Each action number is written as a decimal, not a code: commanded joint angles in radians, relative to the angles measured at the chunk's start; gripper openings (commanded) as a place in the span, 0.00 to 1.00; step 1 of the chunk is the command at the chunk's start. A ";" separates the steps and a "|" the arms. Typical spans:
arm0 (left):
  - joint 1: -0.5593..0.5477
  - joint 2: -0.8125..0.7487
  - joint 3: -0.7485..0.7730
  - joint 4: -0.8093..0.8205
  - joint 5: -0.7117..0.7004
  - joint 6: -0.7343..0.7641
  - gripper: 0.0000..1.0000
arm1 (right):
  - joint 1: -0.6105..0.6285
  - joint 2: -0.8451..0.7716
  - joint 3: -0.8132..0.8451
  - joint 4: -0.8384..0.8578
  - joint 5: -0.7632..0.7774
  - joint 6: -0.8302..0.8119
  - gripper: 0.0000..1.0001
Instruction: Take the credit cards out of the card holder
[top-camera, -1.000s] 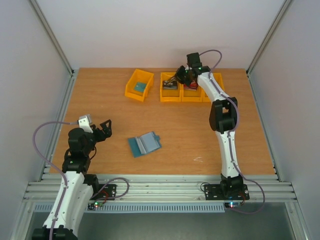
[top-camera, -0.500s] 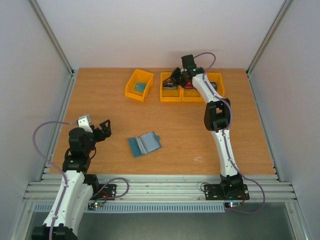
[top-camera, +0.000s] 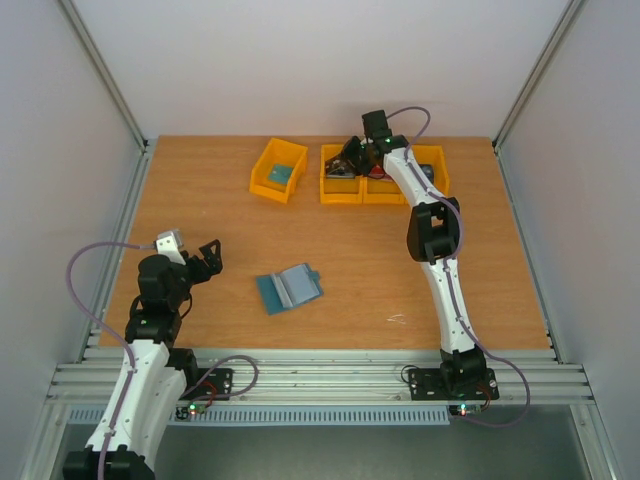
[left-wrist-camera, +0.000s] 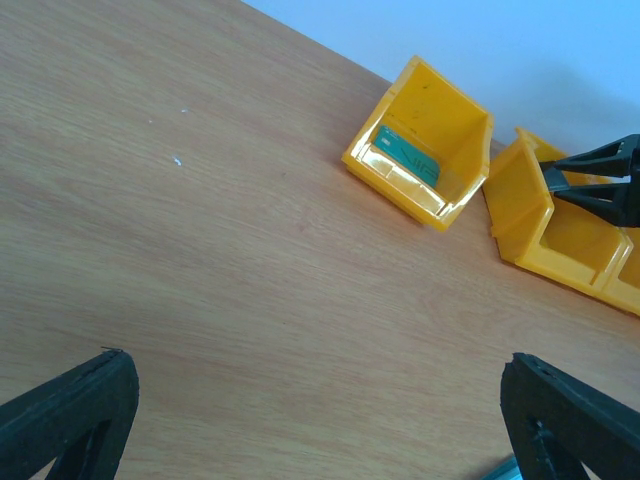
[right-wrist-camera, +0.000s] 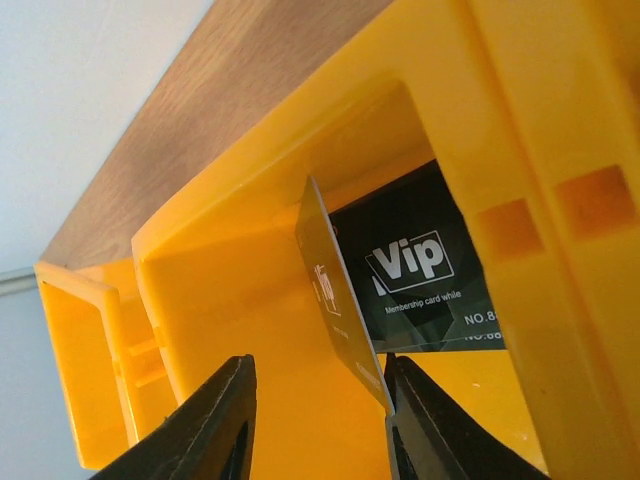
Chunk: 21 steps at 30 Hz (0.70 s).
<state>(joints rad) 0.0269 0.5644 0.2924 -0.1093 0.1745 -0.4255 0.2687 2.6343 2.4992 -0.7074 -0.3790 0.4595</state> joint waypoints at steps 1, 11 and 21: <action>0.004 -0.004 -0.013 0.038 -0.012 0.010 0.99 | 0.006 -0.006 0.046 -0.030 0.042 -0.009 0.38; 0.004 -0.010 -0.013 0.035 -0.005 0.012 0.99 | 0.020 -0.030 0.110 -0.054 0.154 -0.098 0.53; 0.004 -0.012 -0.015 0.038 0.004 0.015 0.99 | 0.037 -0.095 0.134 -0.110 0.201 -0.238 0.54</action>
<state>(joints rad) 0.0269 0.5632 0.2924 -0.1097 0.1753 -0.4252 0.2825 2.6244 2.5816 -0.7650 -0.2127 0.3202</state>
